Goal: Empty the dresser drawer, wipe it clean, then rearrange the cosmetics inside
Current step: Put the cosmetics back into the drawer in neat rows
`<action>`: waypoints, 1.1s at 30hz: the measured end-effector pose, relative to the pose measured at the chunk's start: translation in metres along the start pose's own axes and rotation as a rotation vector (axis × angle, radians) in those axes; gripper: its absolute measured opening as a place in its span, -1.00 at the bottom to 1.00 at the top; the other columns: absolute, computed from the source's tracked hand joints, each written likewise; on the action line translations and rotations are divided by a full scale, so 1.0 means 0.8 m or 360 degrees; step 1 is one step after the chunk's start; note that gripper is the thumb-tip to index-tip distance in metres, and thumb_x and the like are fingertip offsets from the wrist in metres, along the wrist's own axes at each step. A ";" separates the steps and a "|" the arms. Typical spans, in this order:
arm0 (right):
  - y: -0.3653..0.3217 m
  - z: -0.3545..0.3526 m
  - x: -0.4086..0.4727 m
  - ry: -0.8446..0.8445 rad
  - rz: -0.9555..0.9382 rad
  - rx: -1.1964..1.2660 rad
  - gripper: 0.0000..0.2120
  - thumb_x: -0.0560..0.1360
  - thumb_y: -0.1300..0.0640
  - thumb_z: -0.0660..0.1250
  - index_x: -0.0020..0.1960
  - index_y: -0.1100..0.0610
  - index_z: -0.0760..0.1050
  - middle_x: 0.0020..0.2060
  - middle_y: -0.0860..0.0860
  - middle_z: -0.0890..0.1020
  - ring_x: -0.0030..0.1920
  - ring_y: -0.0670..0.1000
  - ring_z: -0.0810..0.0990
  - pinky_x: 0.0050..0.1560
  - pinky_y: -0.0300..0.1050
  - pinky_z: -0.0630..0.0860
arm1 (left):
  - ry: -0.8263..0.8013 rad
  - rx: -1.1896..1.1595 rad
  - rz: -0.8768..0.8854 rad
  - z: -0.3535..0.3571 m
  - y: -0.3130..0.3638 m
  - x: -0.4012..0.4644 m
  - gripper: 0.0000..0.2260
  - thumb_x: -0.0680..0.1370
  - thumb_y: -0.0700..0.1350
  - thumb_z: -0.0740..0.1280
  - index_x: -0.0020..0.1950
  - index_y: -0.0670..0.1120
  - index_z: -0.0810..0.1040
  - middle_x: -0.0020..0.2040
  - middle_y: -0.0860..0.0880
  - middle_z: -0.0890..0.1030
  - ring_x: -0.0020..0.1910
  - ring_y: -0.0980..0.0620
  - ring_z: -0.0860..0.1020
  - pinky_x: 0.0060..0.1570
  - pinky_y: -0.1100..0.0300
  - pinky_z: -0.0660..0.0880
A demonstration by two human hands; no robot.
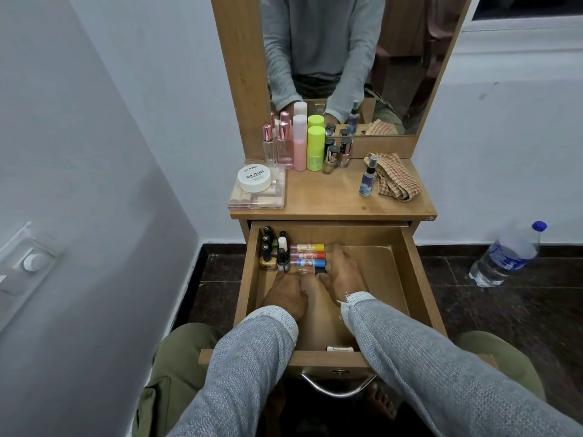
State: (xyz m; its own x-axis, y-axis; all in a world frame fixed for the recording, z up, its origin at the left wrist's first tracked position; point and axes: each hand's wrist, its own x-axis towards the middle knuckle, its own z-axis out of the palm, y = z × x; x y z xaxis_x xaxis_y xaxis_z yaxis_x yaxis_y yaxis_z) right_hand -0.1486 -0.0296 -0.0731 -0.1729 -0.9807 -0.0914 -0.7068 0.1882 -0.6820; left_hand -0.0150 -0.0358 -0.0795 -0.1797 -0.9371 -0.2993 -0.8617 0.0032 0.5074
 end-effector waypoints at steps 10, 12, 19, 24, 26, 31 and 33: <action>-0.003 -0.004 -0.003 0.0037 -0.0012 0.0014 -0.57 0.45 0.32 0.35 0.25 0.13 0.29 0.15 0.10 0.53 -0.03 0.01 0.50 0.07 -0.11 0.48 | 0.0009 0.0022 -0.0024 0.000 -0.002 0.001 -0.67 0.59 -0.15 0.27 0.35 -0.13 0.46 0.35 -0.11 0.44 0.32 -0.08 0.44 0.33 0.05 0.40; -0.002 -0.005 -0.002 0.0021 -0.0009 0.0025 -0.57 0.46 0.32 0.34 0.26 0.12 0.28 0.15 0.10 0.54 -0.01 0.02 0.52 0.07 -0.13 0.48 | 0.0019 0.0016 -0.0038 0.000 -0.002 0.002 -0.66 0.59 -0.15 0.28 0.36 -0.13 0.45 0.36 -0.11 0.44 0.33 -0.09 0.43 0.34 0.04 0.39; -0.002 -0.004 -0.001 0.0011 -0.0027 0.0021 -0.51 0.44 0.34 0.38 0.28 0.12 0.28 0.15 0.12 0.56 0.08 0.08 0.58 0.15 0.01 0.53 | 0.0024 0.0003 -0.0047 0.002 -0.003 0.004 -0.67 0.58 -0.16 0.29 0.35 -0.12 0.47 0.33 -0.10 0.46 0.29 -0.09 0.46 0.32 0.03 0.42; -0.002 -0.003 -0.001 0.0003 0.0008 -0.0034 -0.53 0.47 0.31 0.36 0.30 0.11 0.27 0.13 0.12 0.56 0.04 0.09 0.57 0.10 -0.05 0.52 | 0.0035 0.0006 -0.0037 0.002 -0.004 0.004 -0.68 0.58 -0.17 0.28 0.34 -0.12 0.46 0.34 -0.11 0.45 0.31 -0.09 0.45 0.34 0.04 0.40; -0.002 -0.005 0.000 -0.0013 0.0014 -0.0024 -0.55 0.49 0.31 0.34 0.30 0.12 0.27 0.12 0.10 0.55 0.02 0.06 0.55 0.04 -0.13 0.49 | 0.0040 0.0002 -0.0035 0.002 -0.003 0.004 -0.68 0.58 -0.17 0.28 0.34 -0.13 0.46 0.34 -0.10 0.45 0.31 -0.09 0.44 0.34 0.04 0.40; -0.001 -0.008 0.003 -0.0037 0.0022 -0.0149 -0.56 0.51 0.27 0.31 0.35 0.18 0.28 0.11 0.18 0.56 0.05 0.16 0.56 0.04 -0.06 0.47 | 0.0021 -0.0014 -0.0040 0.000 -0.002 0.001 -0.69 0.57 -0.18 0.30 0.31 -0.14 0.48 0.31 -0.12 0.47 0.29 -0.10 0.46 0.31 0.02 0.42; -0.003 -0.008 0.000 -0.0052 0.0078 -0.0005 -0.53 0.49 0.31 0.34 0.33 0.12 0.27 0.12 0.12 0.55 0.04 0.08 0.56 0.06 -0.12 0.48 | 0.0013 -0.0014 -0.0045 -0.002 -0.001 0.000 -0.70 0.57 -0.19 0.30 0.30 -0.16 0.49 0.30 -0.13 0.48 0.27 -0.10 0.47 0.30 0.02 0.43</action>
State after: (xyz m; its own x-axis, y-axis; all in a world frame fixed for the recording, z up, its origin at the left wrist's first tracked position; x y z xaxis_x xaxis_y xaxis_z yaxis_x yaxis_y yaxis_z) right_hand -0.1514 -0.0295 -0.0665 -0.1845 -0.9716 -0.1483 -0.7001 0.2358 -0.6740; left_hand -0.0132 -0.0365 -0.0788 -0.1516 -0.9395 -0.3073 -0.8621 -0.0264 0.5061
